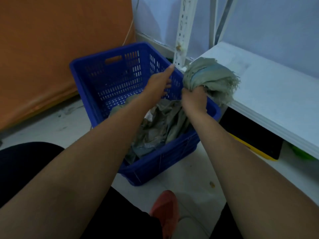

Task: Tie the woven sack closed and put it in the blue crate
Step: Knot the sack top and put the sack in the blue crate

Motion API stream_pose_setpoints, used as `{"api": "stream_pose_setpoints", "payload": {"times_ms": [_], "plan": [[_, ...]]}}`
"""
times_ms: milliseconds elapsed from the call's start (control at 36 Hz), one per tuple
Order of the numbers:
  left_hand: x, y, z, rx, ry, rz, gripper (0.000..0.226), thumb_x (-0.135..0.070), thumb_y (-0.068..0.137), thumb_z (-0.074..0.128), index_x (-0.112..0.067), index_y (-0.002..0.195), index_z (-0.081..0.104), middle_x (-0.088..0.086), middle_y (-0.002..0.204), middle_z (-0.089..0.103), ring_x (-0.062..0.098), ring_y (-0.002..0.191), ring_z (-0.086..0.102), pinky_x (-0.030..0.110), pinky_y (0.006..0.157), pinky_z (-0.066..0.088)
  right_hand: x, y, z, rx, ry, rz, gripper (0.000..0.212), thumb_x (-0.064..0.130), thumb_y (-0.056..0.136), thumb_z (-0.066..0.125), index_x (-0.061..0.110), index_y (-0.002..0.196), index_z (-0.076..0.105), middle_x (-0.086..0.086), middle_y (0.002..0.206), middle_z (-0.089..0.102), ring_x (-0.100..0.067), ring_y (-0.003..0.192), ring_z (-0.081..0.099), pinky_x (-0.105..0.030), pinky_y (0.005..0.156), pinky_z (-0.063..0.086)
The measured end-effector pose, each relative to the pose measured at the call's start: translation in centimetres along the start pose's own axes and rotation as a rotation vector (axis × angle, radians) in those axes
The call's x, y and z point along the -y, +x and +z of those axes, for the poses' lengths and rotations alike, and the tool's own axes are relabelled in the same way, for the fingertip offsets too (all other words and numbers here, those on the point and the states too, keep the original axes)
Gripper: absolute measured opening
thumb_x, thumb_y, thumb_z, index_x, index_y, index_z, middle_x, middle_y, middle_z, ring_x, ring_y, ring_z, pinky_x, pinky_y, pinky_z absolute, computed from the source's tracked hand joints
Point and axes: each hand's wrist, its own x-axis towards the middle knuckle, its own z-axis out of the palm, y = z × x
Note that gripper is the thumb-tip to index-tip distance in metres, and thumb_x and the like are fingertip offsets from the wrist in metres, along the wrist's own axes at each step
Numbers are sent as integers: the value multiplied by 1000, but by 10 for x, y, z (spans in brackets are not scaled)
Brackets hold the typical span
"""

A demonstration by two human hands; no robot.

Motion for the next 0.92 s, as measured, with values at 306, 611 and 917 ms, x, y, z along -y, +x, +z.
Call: {"api": "stream_pose_setpoints", "payload": {"times_ms": [306, 611, 917], "plan": [[-6, -4, -1, -213, -256, -134, 59, -24, 75, 83, -8, 127, 58, 15, 115, 70, 31, 100, 71, 48, 88, 59, 8, -41, 2, 129, -861, -785, 55, 9, 89, 57, 4, 142, 44, -14, 105, 69, -33, 84, 65, -43, 80, 45], [27, -11, -39, -155, -926, -267, 50, -42, 95, 54, -9, 133, 61, 14, 119, 66, 31, 96, 63, 38, 72, 54, -2, -47, 5, 591, -539, -424, 37, 20, 92, 64, 12, 128, 60, -8, 115, 65, -23, 99, 61, -33, 80, 53], [91, 31, -85, -627, -513, -413, 62, -21, 81, 80, -9, 134, 50, 5, 109, 59, 30, 104, 62, 52, 93, 54, -39, -46, 48, 931, -918, -208, 31, 21, 104, 44, 7, 127, 60, -16, 128, 61, -28, 111, 58, -34, 96, 47]]}}
